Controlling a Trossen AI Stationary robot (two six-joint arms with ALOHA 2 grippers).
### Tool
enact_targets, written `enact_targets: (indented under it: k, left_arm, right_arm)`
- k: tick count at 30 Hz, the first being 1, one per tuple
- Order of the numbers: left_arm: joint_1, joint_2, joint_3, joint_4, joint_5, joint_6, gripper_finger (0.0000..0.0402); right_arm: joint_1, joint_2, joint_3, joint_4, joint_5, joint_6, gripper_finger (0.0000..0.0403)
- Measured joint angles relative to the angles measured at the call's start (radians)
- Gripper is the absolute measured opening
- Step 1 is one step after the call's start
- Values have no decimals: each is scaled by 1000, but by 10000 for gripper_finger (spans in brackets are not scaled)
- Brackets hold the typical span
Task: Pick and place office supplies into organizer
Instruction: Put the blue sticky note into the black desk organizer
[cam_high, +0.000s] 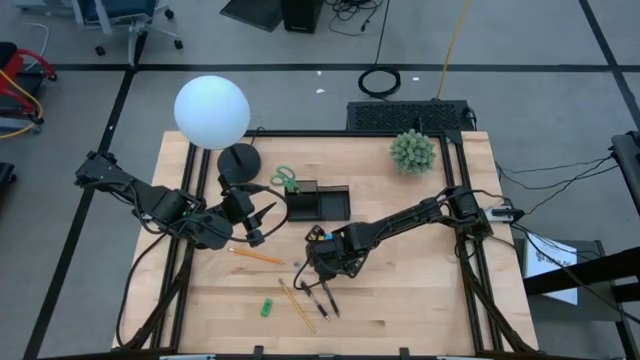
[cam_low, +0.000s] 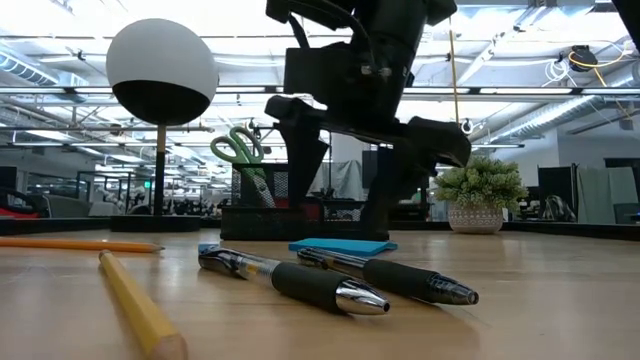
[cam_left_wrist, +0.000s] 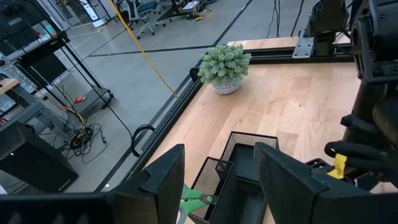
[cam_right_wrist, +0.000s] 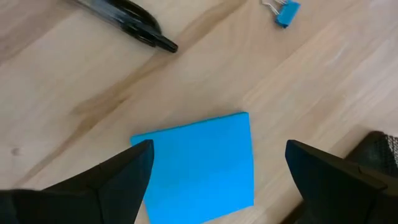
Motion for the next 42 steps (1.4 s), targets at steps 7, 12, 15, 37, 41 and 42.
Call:
enact_targets:
  k: [7, 12, 15, 37, 41, 42]
  left_arm:
    - [0, 0, 0, 0, 0, 0, 195]
    - [0, 0, 0, 0, 0, 0, 195]
    - [0, 0, 0, 0, 0, 0, 195]
    - [0, 0, 0, 0, 0, 0, 195]
    - [0, 0, 0, 0, 0, 0, 195]
    - [0, 0, 0, 0, 0, 0, 195]
  right_arm:
    - [-1, 0, 0, 2, 0, -11, 354]
    - [-1, 0, 0, 3, -1, -18, 354]
    - [-1, 0, 0, 4, 0, 42, 354]
    - [-2, -1, 1, -26, 49, 215, 355]
    - [-12, -1, 1, -11, 4, 414, 355]
    - [-19, -1, 1, -7, -14, 467, 355]
